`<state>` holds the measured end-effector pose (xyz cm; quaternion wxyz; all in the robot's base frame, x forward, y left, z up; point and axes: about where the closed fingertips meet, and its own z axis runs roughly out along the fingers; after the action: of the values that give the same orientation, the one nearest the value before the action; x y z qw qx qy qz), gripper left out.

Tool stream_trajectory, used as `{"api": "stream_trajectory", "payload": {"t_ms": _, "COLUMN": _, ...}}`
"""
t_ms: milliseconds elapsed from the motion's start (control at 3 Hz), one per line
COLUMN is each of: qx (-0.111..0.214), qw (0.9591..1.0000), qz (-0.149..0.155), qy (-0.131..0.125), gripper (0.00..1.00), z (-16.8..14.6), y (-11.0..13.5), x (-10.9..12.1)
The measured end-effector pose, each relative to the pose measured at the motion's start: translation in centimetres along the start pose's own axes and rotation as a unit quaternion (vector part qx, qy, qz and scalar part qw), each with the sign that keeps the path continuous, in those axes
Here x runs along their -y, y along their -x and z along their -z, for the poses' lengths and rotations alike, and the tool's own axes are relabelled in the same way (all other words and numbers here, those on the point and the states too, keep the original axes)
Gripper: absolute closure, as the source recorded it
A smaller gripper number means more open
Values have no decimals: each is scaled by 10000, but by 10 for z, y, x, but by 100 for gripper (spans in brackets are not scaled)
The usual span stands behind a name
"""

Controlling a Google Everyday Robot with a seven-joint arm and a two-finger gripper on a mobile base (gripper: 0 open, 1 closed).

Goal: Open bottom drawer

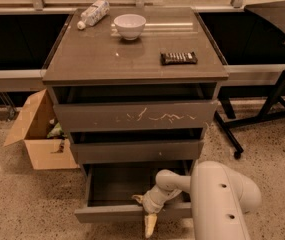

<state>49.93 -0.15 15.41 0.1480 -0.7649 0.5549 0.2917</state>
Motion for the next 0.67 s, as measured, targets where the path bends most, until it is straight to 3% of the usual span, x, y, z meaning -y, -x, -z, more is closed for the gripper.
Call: {"api": "stream_trajectory", "payload": {"t_ms": 667, "qx": 113, "qw": 9999, "qz": 4, "qy": 75, "gripper": 0, "z": 1, "y": 8, "x": -16}}
